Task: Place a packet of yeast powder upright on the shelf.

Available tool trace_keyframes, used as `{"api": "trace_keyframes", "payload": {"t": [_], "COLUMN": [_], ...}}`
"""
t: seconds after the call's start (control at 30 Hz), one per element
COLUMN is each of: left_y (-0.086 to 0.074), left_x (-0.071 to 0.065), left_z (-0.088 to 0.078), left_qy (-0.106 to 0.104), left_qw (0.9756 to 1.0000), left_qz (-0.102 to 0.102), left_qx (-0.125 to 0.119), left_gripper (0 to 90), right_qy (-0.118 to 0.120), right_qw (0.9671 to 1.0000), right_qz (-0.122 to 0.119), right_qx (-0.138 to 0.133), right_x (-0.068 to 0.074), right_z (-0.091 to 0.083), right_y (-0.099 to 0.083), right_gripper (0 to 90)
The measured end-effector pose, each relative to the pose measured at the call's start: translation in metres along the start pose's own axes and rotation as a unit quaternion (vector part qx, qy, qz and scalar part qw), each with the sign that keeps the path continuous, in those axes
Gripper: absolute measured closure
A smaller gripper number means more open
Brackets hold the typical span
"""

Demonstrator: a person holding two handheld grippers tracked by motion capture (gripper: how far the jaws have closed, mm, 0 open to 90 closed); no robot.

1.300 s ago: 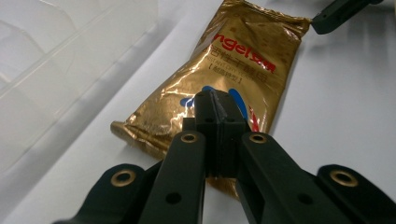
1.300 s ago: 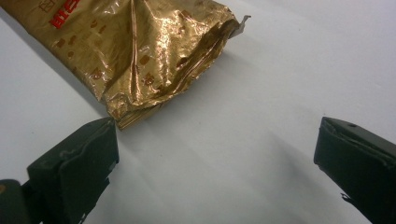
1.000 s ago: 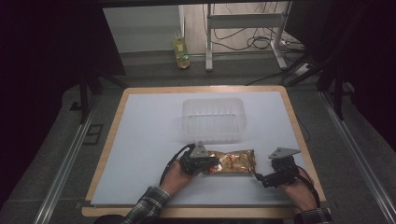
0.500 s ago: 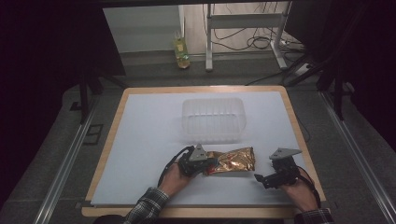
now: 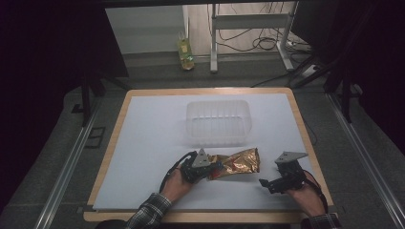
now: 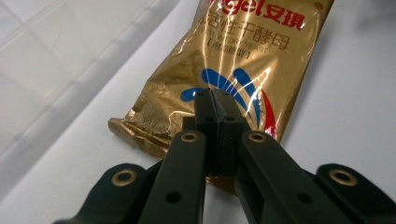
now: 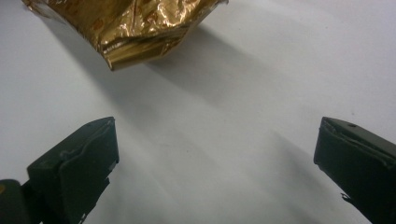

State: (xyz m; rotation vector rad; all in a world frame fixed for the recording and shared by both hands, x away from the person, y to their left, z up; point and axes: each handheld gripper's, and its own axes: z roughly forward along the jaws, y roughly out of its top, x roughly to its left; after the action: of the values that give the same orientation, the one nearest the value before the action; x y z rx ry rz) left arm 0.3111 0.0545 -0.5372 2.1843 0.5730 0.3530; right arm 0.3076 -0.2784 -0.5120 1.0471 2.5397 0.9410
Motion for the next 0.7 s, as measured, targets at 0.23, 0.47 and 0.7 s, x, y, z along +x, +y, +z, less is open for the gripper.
{"api": "trace_keyframes", "payload": {"t": [0.23,0.47,0.7], "left_y": [-0.006,-0.006,-0.007], "left_x": [0.000,0.004,0.007], "left_z": [0.003,0.003,0.003], "left_qy": [0.002,-0.013,-0.020], "left_qw": [0.9996,0.9995,0.9992], "left_qz": [0.006,-0.019,-0.023], "left_qx": [0.027,0.023,0.025], "left_gripper": [90.0,90.0,89.9], "right_qy": [0.016,0.039,0.061], "right_qw": [0.9999,0.9992,0.9978], "right_qz": [0.005,0.011,0.021], "right_qx": [-0.003,-0.005,-0.015], "right_x": [0.002,0.005,0.008], "right_z": [0.001,0.006,0.012], "right_y": [0.002,0.005,0.010], "right_gripper": [0.3,0.3,0.4]}}
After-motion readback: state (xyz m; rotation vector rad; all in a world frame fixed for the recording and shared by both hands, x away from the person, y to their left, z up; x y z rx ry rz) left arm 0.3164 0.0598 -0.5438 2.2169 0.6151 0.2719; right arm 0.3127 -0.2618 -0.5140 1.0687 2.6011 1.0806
